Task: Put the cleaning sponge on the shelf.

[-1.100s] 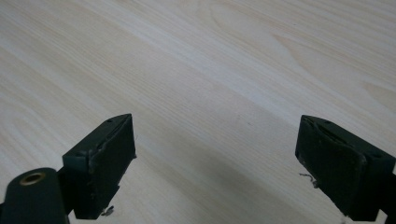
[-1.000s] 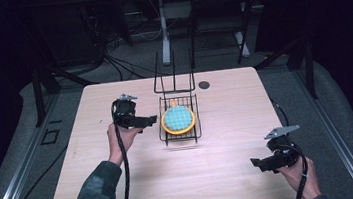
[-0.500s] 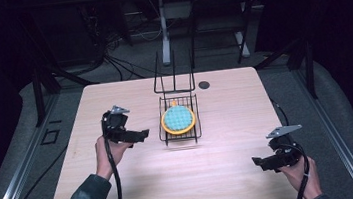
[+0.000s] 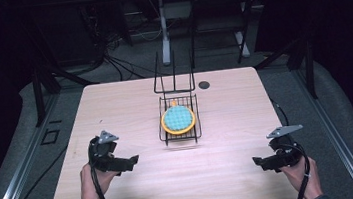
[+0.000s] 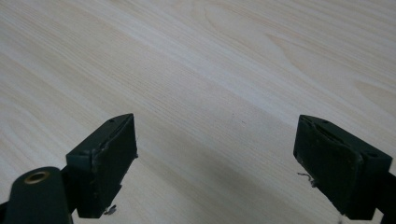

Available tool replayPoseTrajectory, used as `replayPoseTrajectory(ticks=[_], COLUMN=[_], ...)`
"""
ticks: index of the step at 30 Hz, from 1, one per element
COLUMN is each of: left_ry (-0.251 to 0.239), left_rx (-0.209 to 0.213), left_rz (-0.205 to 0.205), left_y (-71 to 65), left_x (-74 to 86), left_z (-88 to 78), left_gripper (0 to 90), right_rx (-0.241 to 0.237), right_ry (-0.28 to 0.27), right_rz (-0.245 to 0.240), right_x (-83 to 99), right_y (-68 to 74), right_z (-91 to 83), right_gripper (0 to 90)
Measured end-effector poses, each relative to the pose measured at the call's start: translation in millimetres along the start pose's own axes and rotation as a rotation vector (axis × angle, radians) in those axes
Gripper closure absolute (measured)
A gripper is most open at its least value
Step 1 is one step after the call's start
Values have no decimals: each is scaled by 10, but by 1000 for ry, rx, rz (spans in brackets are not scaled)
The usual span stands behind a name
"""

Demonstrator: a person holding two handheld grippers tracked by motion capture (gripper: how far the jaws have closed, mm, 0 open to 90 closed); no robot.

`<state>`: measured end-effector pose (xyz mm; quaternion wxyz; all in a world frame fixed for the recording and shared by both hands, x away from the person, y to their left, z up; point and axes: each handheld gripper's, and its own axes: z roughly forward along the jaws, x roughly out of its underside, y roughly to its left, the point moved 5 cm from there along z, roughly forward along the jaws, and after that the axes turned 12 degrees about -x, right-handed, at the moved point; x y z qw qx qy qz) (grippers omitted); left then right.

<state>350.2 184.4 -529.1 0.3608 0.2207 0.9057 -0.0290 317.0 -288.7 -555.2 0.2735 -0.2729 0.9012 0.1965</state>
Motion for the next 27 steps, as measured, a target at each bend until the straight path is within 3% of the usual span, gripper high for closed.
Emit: replayPoseTrajectory(ticks=[5, 11, 17, 21, 27], left_ry=[31, 46, 51, 74, 89], left_rx=[-1, -12, -13, -5, -1], left_rz=[14, 10, -51, -41, -25], left_y=[-48, 0, 117, 131, 118], left_x=[230, 423, 499, 520, 518], left_z=[16, 41, 118, 186, 240], left_gripper=[0, 0, 0, 0, 0], right_rx=[7, 13, 18, 25, 21], right_ry=[-1, 18, 27, 32, 37], right_rz=[3, -6, -9, -25, -11], right_x=[7, 25, 32, 44, 48], right_y=[-7, -9, -10, -12, -35], right_z=[17, 38, 51, 44, 68], right_gripper=[122, 111, 109, 109, 105])
